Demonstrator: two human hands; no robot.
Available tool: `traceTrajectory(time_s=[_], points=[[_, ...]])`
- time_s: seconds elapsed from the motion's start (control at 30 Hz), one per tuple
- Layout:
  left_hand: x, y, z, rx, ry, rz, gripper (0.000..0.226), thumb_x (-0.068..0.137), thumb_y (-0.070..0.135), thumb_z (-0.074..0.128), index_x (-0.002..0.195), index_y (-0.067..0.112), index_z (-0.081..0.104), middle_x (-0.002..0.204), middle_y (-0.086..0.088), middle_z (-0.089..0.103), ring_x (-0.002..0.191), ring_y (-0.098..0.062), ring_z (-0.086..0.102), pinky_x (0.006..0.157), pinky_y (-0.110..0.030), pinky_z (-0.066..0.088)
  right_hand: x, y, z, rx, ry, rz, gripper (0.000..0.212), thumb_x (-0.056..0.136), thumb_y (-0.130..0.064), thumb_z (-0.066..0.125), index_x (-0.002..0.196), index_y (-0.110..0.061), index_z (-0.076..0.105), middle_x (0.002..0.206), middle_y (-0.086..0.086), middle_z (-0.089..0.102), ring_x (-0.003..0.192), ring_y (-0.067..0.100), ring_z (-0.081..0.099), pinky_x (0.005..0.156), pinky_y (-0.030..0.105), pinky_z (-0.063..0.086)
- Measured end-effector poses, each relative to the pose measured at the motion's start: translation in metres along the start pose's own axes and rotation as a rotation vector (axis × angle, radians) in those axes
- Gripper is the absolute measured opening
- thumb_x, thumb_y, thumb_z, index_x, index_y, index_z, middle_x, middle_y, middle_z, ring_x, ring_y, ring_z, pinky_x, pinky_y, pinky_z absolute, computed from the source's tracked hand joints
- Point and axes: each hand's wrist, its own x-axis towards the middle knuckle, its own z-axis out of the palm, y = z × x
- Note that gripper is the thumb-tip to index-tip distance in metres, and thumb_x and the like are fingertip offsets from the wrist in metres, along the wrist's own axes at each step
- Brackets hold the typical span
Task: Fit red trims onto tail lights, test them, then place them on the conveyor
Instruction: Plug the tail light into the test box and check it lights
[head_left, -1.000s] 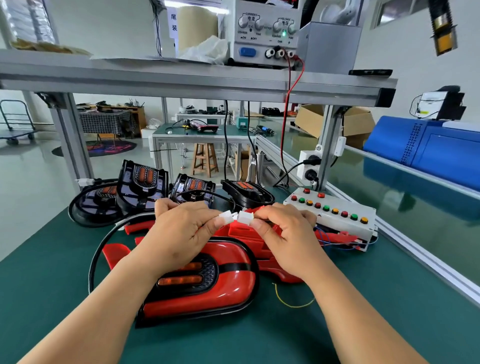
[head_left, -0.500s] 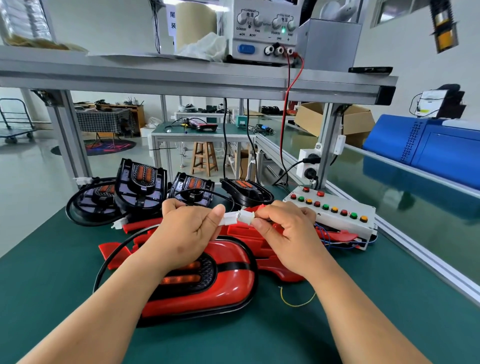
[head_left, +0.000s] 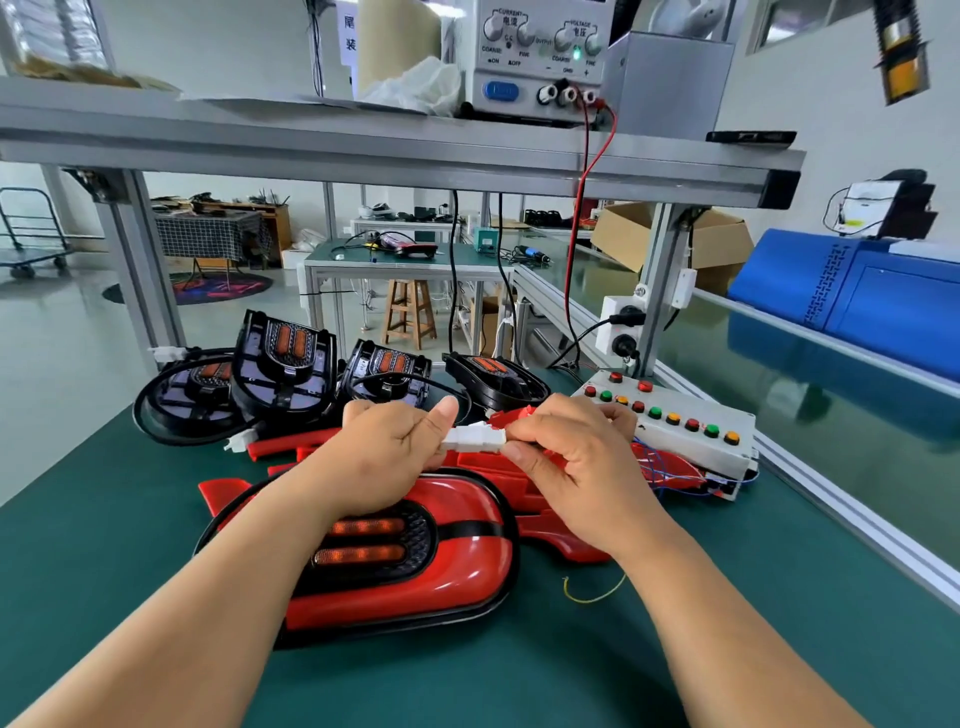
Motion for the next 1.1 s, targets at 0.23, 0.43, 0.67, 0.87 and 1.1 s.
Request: traceTrajectory(time_s=[0.23, 0.43, 0.67, 0.87, 1.1], points=[[0.026, 0.023, -0.01, 0.136, -0.149, -0.053, 0.057, 0.102, 0.05, 0.028, 0.057, 0.016, 0.038, 0.059, 0.0, 0.046, 0.062, -0.011, 0.04, 0.087, -0.036, 0.034, 0.002, 0.009, -0.002, 0.028, 0.033, 0.03, 0.029, 0.09, -0.047, 0.056, 0.081, -0.025, 0.072, 0.071, -0.024, 0.045, 0.078, 0.011, 0.054, 0.078, 0.045, 0.035], [0.037, 0.027, -0.007, 0.058, -0.228, -0.145, 0.052, 0.099, 0.054, 0.034, 0.065, 0.018, 0.05, 0.073, -0.001, 0.06, 0.071, -0.016, 0.053, 0.071, -0.027, 0.04, 0.0, 0.015, 0.001, -0.024, 0.03, 0.052, 0.02, 0.088, -0.039, 0.059, 0.078, -0.025, 0.069, 0.069, -0.019, 0.054, 0.076, 0.008, 0.055, 0.073, 0.033, 0.02], [0.037, 0.021, 0.0, -0.048, -0.222, -0.223, 0.042, 0.098, 0.051, 0.044, 0.068, 0.022, 0.051, 0.072, 0.008, 0.059, 0.079, -0.014, 0.057, 0.07, -0.023, 0.042, 0.0, 0.015, 0.003, -0.032, -0.001, 0.005, 0.022, 0.09, -0.032, 0.06, 0.07, -0.023, 0.062, 0.064, -0.017, 0.048, 0.067, 0.004, 0.049, 0.069, 0.034, 0.019], [0.034, 0.022, -0.002, 0.267, -0.237, -0.155, 0.055, 0.102, 0.054, 0.022, 0.087, 0.028, 0.067, 0.084, 0.008, 0.058, 0.096, -0.004, 0.051, 0.111, -0.038, 0.017, -0.004, 0.023, 0.011, -0.04, -0.085, 0.109, 0.027, 0.096, -0.045, 0.051, 0.082, -0.026, 0.065, 0.066, -0.019, 0.053, 0.073, 0.002, 0.049, 0.074, 0.033, 0.02], [-0.03, -0.032, -0.048, 0.037, 0.164, -0.122, 0.028, 0.1, 0.038, 0.046, 0.126, 0.037, 0.056, 0.123, 0.011, 0.052, 0.128, -0.014, 0.046, 0.1, -0.027, 0.037, -0.009, 0.039, 0.019, -0.282, -0.175, 0.448, 0.023, 0.095, -0.049, 0.053, 0.104, -0.033, 0.068, 0.093, -0.015, 0.051, 0.103, 0.013, 0.055, 0.086, 0.035, 0.023]])
